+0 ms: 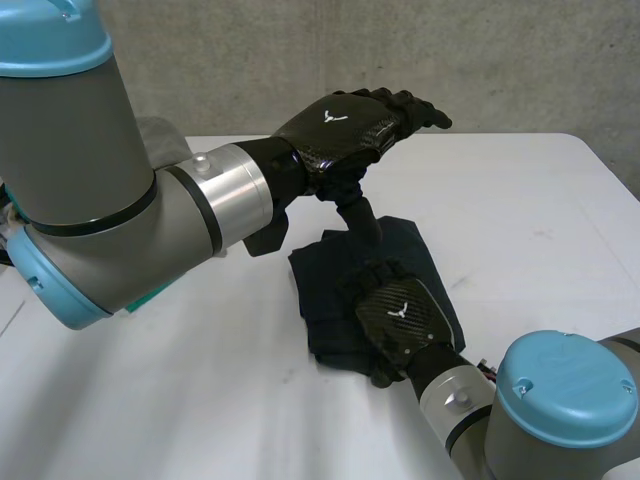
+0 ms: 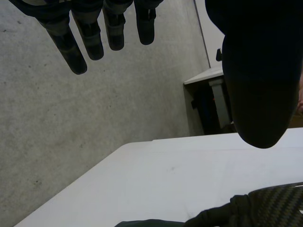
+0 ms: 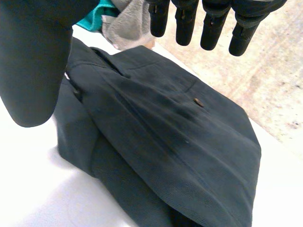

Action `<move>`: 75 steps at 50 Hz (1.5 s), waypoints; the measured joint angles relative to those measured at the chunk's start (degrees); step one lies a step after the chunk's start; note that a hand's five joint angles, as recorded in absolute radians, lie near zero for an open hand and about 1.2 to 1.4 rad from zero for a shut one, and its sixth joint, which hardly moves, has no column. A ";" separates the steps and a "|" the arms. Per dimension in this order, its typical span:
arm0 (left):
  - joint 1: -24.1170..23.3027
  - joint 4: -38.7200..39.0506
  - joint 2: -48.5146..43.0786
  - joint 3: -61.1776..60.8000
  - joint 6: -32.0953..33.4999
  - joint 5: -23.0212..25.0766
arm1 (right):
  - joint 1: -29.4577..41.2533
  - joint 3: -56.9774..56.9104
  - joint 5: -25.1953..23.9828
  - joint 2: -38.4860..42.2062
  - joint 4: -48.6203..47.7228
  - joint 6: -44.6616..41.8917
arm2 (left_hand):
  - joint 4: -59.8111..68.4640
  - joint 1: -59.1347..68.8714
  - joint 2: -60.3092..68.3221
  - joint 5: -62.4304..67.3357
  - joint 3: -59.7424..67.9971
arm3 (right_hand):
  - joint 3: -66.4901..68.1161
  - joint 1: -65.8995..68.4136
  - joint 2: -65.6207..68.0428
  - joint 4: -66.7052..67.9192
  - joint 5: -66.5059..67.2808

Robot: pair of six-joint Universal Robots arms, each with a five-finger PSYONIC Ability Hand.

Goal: Fold the laundry.

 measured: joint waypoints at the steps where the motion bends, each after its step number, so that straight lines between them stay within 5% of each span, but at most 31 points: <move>1: 0.02 0.05 0.10 -0.03 -0.10 -0.01 | -0.31 0.03 0.57 -0.19 0.01 0.02 | 0.00 0.00 0.00 0.01 0.00 | 0.00 0.00 0.00 0.00 0.00; 11: 0.05 0.49 1.09 -0.19 -0.17 0.04 | -8.16 1.06 1.27 -4.45 3.93 10.99 | 0.00 0.00 0.00 0.01 0.00 | 0.00 0.00 0.00 0.00 0.00; 18: -0.16 1.03 1.37 -0.04 -0.13 0.17 | -20.08 1.78 -5.21 -5.92 9.66 26.80 | 0.00 0.00 0.00 0.00 0.00 | 0.01 0.00 0.00 0.00 0.00; 25: -0.17 1.88 1.34 -0.18 -0.21 0.07 | -25.81 1.96 -11.88 -2.06 9.89 31.46 | 0.00 0.00 0.00 0.01 0.00 | 0.01 0.00 0.00 0.00 0.00; 52: -0.37 3.72 1.35 -1.83 -1.04 0.06 | -20.21 -5.01 -10.36 8.86 6.26 31.49 | 0.00 0.00 0.00 0.01 0.00 | 0.20 0.29 0.22 0.22 0.16; 59: -0.50 4.01 1.50 -2.26 -1.34 0.06 | -20.37 -7.06 -8.95 9.99 5.74 31.56 | 0.00 0.00 0.00 0.02 0.00 | 44.39 41.41 47.04 50.76 43.77; 70: -0.57 4.81 2.26 -2.31 -2.02 0.11 | -26.11 -14.70 -8.36 10.93 1.33 33.81 | 0.00 0.00 0.00 0.01 0.00 | 50.20 46.32 52.66 56.34 46.81; 75: -1.08 4.86 2.78 -2.10 -2.85 0.30 | -30.92 -27.17 -5.54 17.24 3.25 35.41 | 0.00 0.00 0.00 0.01 0.00 | 51.09 46.46 52.66 56.56 46.81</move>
